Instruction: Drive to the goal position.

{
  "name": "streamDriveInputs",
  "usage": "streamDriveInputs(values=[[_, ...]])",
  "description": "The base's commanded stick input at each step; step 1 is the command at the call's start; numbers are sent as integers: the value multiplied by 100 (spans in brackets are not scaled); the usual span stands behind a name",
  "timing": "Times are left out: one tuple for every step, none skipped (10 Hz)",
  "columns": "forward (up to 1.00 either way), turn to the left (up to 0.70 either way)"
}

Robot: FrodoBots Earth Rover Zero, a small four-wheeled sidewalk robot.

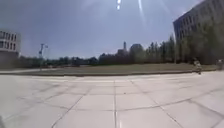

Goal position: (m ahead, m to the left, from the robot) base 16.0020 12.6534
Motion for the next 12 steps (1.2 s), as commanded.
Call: streamDriveInputs(values=[[0,85],[0,85],[0,85],[0,85],[0,85],[0,52],[29,0],[75,0],[85,0],[85,0],[85,0],[85,26]])
